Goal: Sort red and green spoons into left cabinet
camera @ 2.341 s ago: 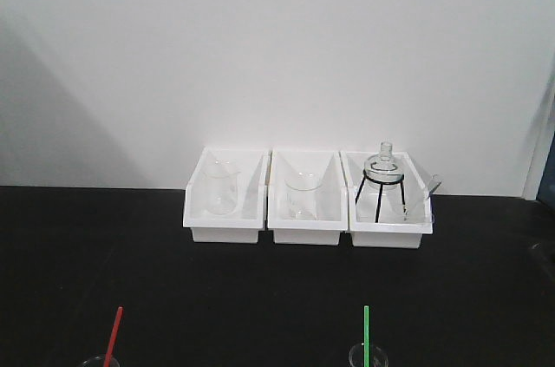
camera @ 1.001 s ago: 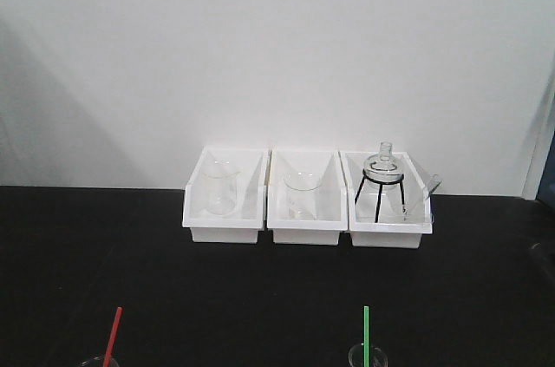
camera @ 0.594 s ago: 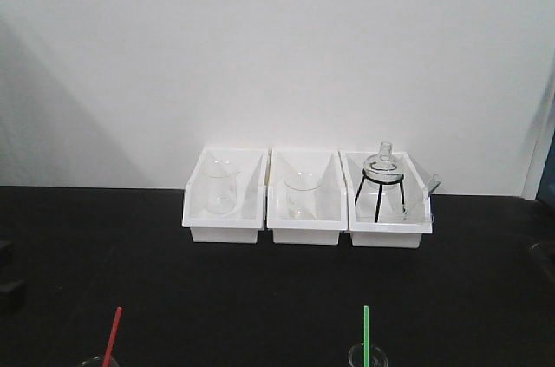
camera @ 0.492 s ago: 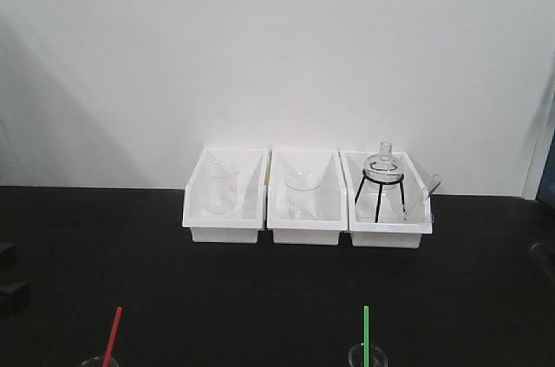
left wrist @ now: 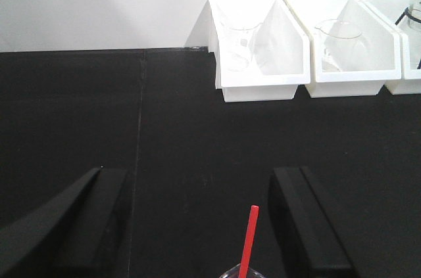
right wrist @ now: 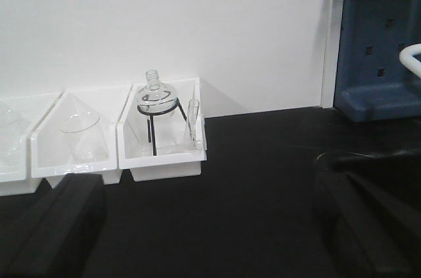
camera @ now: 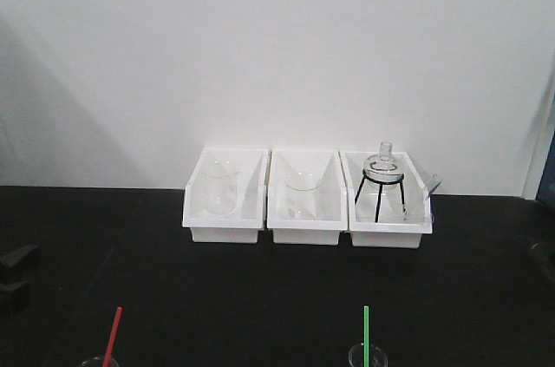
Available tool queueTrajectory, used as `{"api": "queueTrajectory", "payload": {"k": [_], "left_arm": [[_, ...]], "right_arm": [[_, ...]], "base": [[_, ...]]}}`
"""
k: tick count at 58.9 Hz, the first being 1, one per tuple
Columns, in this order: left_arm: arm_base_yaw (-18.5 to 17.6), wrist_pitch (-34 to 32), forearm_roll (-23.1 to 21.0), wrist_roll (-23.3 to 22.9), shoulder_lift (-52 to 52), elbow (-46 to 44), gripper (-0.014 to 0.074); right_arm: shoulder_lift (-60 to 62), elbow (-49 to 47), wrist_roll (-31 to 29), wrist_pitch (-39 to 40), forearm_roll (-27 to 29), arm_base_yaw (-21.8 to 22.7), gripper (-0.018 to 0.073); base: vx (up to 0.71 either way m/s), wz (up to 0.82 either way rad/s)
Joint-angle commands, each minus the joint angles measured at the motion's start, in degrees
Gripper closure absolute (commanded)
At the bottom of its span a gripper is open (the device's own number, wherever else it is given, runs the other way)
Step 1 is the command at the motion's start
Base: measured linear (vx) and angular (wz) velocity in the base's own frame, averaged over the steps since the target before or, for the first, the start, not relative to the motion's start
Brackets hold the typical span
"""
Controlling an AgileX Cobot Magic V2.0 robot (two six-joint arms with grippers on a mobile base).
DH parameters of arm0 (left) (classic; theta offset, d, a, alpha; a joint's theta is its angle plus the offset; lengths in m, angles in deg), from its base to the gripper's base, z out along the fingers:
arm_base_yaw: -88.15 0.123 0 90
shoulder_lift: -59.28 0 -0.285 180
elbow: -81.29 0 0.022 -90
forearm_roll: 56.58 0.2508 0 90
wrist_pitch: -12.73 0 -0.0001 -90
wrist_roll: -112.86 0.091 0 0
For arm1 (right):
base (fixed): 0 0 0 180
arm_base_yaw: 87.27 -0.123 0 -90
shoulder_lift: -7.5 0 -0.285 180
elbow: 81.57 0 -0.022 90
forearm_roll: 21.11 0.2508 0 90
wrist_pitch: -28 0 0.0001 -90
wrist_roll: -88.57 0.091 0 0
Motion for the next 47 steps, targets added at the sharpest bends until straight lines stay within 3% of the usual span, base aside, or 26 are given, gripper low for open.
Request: {"api": "queueTrajectory", "payload": {"k": [1,9,20,27,35,47], "left_arm": [[-0.18,-4.91,-0.05,-0.10,0.48,-2.29,0.0020],[-0.18,-4.56,-0.05,-0.10,0.48,-2.29,0.0021],[-0.18,-4.55,-0.05,-0.10,0.48,-2.18,0.0021],[-0.18,-4.35,-0.05,-0.10,0.48,-2.05,0.0021],[-0.18,-3.82,-0.05,-0.10,0.44,-1.91,0.0021],[-0.18,-1.83,-0.05,-0.05,0.44,-1.91,0.0021]], "right_arm": [[0.18,-2.23,1.63,4.71,4.03,0.23,-0.0160],[-3.67,-2.23,0.55,1.32,12.08,-2.01,-0.0125],[-14.73,-2.29,-10.47,1.93,16.94,-10.87,-0.0056],[-23.23,-2.34,-14.52,5.46,19.22,-14.08,-0.0020],[-31.19,-3.91,-15.73,8.24,20.14,-14.59,-0.0011],[-39.73,-12.57,-15.73,3.19,20.03,-14.59,-0.0011]], "base": [[0.00,0.00],[0.00,0.00],[0.00,0.00],[0.00,0.00],[0.00,0.00],[0.00,0.00]]}}
